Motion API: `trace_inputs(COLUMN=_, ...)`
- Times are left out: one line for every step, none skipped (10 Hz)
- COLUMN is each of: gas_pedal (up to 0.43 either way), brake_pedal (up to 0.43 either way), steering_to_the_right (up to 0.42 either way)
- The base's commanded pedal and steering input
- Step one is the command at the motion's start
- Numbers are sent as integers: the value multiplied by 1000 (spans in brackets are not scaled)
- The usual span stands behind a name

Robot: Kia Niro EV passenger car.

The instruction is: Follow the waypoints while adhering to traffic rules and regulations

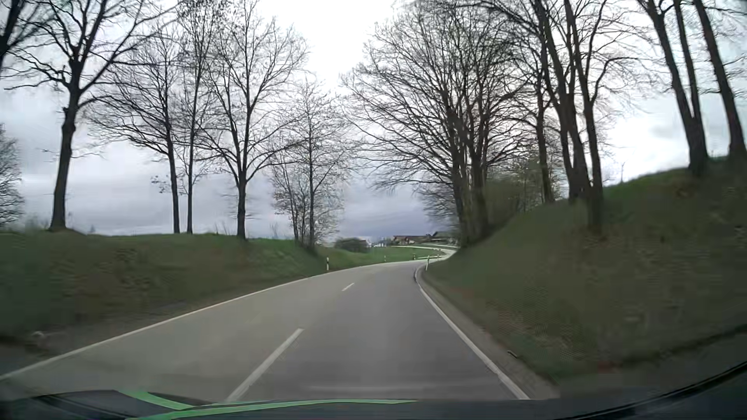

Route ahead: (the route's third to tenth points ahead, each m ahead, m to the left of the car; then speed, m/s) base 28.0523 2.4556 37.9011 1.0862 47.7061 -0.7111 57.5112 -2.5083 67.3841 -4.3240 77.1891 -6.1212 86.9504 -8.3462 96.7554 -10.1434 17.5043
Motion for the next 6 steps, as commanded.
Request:
trace_inputs(gas_pedal=157, brake_pedal=0, steering_to_the_right=14)
trace_inputs(gas_pedal=157, brake_pedal=0, steering_to_the_right=15)
trace_inputs(gas_pedal=157, brake_pedal=0, steering_to_the_right=15)
trace_inputs(gas_pedal=157, brake_pedal=0, steering_to_the_right=15)
trace_inputs(gas_pedal=150, brake_pedal=0, steering_to_the_right=15)
trace_inputs(gas_pedal=150, brake_pedal=0, steering_to_the_right=15)
